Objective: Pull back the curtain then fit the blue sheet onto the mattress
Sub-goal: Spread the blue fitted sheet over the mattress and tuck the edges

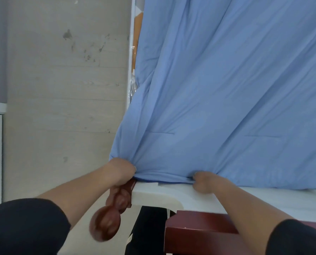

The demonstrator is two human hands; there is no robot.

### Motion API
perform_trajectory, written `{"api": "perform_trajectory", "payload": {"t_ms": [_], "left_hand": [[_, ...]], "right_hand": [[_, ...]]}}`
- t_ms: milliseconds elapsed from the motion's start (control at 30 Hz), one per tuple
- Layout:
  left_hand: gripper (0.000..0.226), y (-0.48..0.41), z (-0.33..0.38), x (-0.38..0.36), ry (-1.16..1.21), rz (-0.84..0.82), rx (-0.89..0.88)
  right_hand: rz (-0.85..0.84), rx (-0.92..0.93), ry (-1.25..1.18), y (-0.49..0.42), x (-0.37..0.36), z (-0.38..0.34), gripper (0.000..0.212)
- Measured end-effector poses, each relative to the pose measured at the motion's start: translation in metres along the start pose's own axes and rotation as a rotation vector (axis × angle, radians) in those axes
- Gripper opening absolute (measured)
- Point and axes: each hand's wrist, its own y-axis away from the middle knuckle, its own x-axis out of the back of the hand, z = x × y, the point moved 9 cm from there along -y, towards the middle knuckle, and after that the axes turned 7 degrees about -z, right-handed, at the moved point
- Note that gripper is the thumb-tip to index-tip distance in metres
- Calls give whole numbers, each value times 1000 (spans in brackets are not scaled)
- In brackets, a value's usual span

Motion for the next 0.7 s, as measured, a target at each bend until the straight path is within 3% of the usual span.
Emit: {"api": "perform_trajectory", "payload": {"t_ms": [67,100,233,333,400,533,700], "left_hand": [[33,10,8,-2,61,-96,-12],[33,19,8,11,51,-46,19],[30,71,-6,64,223,422,-88],[29,99,-40,70,428,591,-97],[24,110,-70,73,496,649,-57],[14,105,-116,91,688,710,-7],[11,80,-140,156,944,841,-112]], "right_hand": [[-45,-9,-39,1,-4,-6,51],[-46,-13,-43,3,-4,-9,51],[65,17,-84,26,11,-24,46],[159,45,-195,48,36,-37,37],[205,44,-292,61,53,-47,24],[296,38,-541,64,77,-56,30],[202,-11,-606,32,66,-92,21]]}}
